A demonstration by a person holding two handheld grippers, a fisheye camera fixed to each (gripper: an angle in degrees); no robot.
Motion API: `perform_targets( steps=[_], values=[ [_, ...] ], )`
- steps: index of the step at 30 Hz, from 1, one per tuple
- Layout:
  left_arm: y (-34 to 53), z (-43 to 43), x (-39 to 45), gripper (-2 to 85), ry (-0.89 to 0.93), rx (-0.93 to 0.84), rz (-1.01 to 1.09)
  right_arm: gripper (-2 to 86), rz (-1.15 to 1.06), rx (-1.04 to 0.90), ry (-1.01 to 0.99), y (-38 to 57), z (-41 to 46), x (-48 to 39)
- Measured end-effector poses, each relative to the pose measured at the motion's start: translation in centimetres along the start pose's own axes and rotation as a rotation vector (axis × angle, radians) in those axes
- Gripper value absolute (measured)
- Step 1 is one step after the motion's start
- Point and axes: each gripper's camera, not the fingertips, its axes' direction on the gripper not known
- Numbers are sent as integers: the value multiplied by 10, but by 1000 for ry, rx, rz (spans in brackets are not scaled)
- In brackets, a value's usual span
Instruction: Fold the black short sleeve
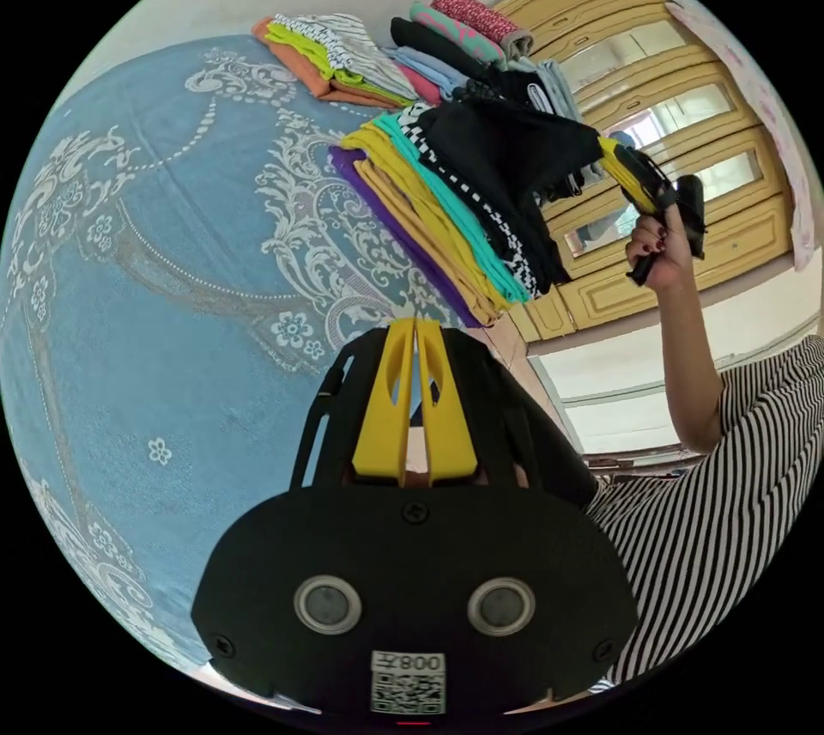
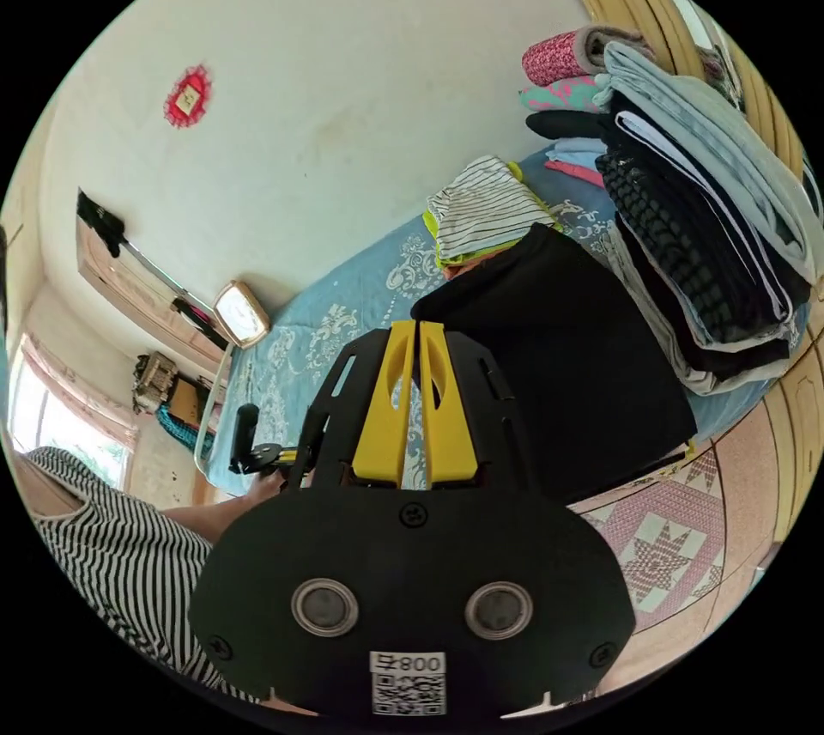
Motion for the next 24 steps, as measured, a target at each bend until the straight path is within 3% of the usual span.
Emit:
perform_targets(
  steps=[13,16,22,24],
  values=[
    [-100,-37,12,67,30,98,256,3,65,274,-127,52,-278,112],
    [-116,-41,2,73,0,122,273,3,81,314,-124,52,-317,137],
    [-121,-30,-29,79,-127,-14,334,2,98,345,-173,36,-359,179],
    [-117,-32,-44,78,-68,-26,318,2,89,347,-174,29,-369,187]
  ],
)
